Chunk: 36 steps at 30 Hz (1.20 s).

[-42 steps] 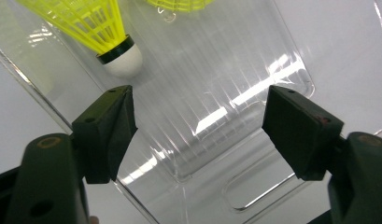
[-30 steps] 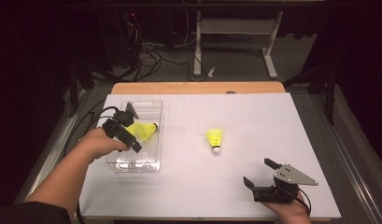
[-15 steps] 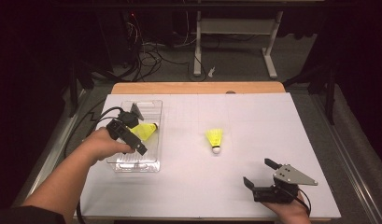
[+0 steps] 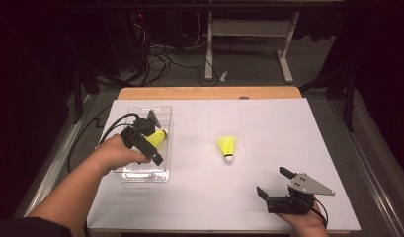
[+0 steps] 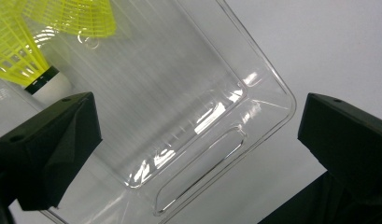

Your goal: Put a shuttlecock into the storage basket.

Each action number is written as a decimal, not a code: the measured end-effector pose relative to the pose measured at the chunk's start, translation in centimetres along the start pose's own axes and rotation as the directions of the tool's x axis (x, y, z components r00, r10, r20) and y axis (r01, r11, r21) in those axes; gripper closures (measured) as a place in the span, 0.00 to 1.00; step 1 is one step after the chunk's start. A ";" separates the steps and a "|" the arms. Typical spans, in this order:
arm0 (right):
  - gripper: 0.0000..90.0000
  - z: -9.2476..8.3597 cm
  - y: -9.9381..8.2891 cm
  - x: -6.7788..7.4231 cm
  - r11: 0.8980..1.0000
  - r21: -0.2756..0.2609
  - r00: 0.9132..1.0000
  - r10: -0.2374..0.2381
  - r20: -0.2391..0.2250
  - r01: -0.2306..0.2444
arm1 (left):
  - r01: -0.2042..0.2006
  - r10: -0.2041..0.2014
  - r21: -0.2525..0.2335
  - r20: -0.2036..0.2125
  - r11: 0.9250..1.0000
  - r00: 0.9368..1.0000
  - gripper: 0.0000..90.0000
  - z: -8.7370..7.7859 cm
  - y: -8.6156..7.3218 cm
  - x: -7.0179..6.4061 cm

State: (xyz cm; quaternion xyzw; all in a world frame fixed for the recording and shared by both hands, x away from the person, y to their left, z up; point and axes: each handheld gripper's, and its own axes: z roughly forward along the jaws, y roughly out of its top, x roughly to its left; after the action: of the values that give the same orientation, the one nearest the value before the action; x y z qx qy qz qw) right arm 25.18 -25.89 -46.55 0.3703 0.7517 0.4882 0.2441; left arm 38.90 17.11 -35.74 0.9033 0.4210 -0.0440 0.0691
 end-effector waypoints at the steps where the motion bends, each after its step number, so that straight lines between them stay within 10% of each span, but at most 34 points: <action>1: 0.01 0.0 0.0 0.0 1.000 0.003 1.000 0.001 0.000 -0.001 | -0.003 0.003 0.000 0.002 1.000 1.000 0.01 0.0 0.1 -0.1; 36: 0.01 0.1 -0.1 0.3 1.000 0.007 1.000 -0.006 0.007 0.006 | -0.118 0.118 -0.026 0.024 0.993 0.993 0.01 1.1 1.8 -6.4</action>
State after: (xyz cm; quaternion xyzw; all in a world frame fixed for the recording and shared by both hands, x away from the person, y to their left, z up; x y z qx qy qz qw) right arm 25.03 -25.60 -46.72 0.3707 0.7536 0.4834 0.2471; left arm 36.10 10.95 -35.80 0.9251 0.3666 -0.0460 0.0879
